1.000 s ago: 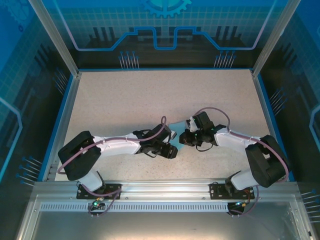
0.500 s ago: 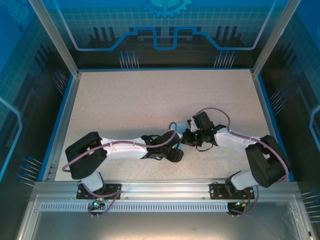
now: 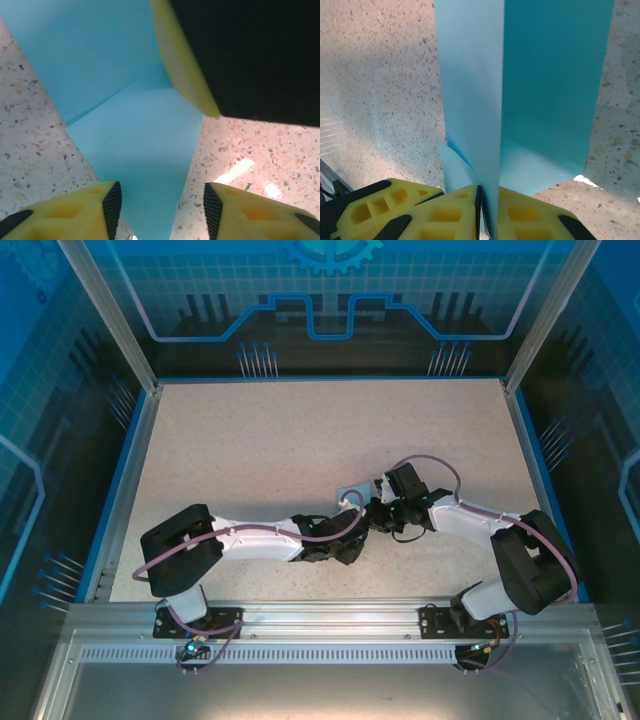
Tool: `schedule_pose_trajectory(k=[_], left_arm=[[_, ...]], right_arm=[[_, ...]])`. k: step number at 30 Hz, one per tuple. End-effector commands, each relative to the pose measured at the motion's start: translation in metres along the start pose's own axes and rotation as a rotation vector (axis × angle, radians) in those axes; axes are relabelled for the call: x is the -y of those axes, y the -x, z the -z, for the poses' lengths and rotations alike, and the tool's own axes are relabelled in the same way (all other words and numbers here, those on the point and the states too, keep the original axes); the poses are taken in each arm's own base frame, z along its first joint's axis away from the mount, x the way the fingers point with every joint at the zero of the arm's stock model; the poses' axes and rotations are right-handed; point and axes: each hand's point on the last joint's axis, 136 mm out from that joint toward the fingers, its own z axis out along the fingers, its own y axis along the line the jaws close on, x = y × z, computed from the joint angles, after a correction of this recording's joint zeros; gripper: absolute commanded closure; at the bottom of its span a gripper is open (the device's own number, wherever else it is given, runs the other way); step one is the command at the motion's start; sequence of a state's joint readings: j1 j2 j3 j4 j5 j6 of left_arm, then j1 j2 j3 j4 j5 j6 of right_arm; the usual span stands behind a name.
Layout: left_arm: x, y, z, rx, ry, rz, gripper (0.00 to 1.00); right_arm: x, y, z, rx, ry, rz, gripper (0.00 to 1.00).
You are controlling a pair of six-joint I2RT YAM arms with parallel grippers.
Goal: Fold a paper plane with a square sheet of paper (pick it up from the middle)
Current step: Fourth fold the wing at the center of the table.
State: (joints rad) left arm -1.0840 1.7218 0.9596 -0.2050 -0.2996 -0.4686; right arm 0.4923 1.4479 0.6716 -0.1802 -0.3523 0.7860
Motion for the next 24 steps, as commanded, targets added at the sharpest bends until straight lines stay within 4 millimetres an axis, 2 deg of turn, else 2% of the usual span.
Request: schedule_pose_trajectory(k=[1,15,24], left_arm=[[-0.001,0.003,-0.002,0.006,0.038,-0.026,0.52],[-0.008,-0.003,-0.004,-0.001,0.071,-0.024,0.66],[-0.012,-0.005,-0.006,-0.003,0.092,-0.020,0.73]], right_arm=[[-0.010,0.003,0.002,-0.014,0.025,-0.004,0.85],[-0.011,0.009,0.013,-0.003,0.038,0.009,0.79],[-0.010,0.014,0.013,-0.020,0.049,0.016,0.80]])
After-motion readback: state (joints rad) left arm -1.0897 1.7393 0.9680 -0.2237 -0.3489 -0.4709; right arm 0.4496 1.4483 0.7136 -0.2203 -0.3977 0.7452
